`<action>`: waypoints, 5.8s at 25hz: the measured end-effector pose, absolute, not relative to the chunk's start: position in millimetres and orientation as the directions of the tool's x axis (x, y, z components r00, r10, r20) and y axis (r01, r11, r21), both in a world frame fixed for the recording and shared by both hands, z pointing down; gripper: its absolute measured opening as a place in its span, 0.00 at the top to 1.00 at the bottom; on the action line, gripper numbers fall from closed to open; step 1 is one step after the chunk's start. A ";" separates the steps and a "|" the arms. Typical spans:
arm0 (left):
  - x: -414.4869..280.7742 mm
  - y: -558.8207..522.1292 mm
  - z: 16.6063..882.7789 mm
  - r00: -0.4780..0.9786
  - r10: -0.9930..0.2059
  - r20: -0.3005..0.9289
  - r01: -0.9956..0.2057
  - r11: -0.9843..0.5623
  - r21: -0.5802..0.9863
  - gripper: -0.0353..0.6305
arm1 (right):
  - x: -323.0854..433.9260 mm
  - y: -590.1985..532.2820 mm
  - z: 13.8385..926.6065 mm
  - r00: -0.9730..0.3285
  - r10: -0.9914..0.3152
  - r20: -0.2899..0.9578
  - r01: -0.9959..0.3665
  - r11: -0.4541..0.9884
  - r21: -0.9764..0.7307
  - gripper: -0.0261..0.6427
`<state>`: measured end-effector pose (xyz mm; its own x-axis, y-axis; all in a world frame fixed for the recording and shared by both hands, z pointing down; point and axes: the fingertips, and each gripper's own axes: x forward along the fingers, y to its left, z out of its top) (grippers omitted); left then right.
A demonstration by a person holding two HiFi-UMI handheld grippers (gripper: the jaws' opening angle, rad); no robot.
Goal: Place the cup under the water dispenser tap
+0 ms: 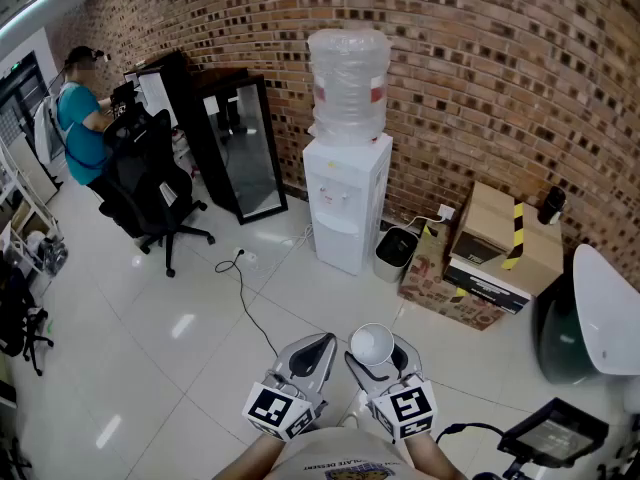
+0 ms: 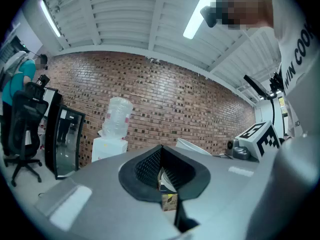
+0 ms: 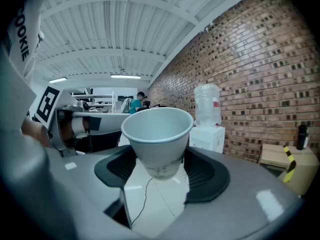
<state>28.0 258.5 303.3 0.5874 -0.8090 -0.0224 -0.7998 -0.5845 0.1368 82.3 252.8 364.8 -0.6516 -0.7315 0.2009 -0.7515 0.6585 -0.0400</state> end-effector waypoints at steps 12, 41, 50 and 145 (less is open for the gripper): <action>43.7 235.5 317.9 0.577 -0.816 -0.024 -0.807 -0.575 0.135 0.96 | 98.8 233.5 375.6 -0.654 -0.729 0.204 -0.751 0.658 -0.056 0.50; -9.8 70.1 341.5 0.579 -0.815 -0.002 -0.795 -0.565 0.219 0.96 | 45.5 74.4 391.0 -0.635 -0.727 0.260 -0.759 0.650 -0.037 0.50; -47.9 -9.8 333.4 0.604 -0.797 -0.016 -0.771 -0.589 0.241 0.96 | 5.7 -0.3 384.2 -0.611 -0.738 0.287 -0.775 0.631 -0.027 0.50; -86.4 -233.4 653.8 0.582 -0.784 0.217 -0.798 -0.497 0.342 0.96 | 9.8 -386.6 823.8 -0.319 -0.814 0.485 -0.936 0.352 -0.025 0.50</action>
